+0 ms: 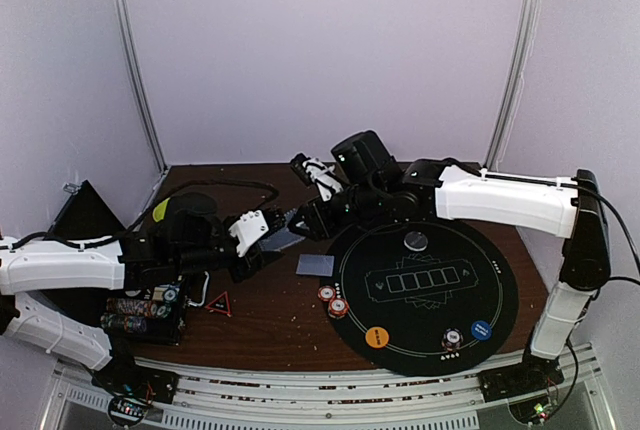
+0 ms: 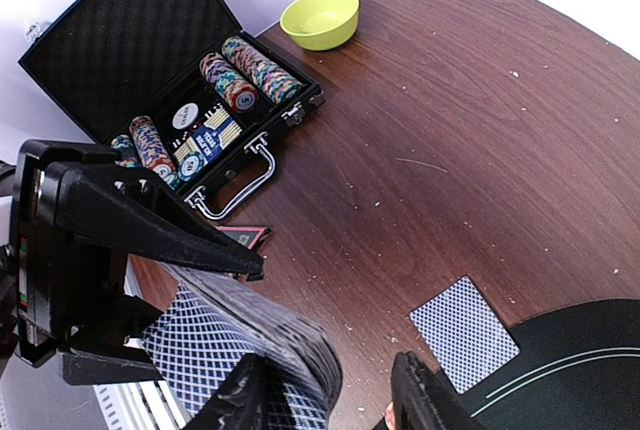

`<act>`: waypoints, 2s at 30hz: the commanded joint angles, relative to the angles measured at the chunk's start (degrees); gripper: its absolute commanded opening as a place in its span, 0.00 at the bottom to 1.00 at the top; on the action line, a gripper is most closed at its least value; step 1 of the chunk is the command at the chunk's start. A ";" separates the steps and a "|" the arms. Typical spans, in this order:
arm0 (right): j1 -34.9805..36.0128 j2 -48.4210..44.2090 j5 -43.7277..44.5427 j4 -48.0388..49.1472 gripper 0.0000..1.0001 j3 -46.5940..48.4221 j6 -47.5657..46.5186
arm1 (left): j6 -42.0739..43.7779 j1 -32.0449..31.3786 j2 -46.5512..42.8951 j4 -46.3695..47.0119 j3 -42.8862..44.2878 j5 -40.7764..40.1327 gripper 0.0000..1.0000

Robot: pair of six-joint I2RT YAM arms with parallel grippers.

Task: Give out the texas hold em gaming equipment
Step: Pick up the poker card from the face-down deck piles.

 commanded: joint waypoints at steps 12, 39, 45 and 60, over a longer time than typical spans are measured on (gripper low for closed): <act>-0.01 -2.38 1.75 -4.29 0.31 1.76 -0.67 | 0.50 0.11 -1.06 4.22 0.10 0.20 0.48; 0.74 -3.00 0.29 -7.06 0.09 3.03 -1.94 | 0.49 0.12 -0.93 4.50 -0.08 0.46 0.48; 0.70 -3.18 2.17 -7.01 0.24 2.52 -1.80 | 0.42 0.08 -0.93 4.49 -0.08 0.55 0.48; 0.76 -1.28 0.87 -4.24 0.38 1.41 0.07 | 0.30 0.09 -1.06 4.66 -0.08 0.59 0.48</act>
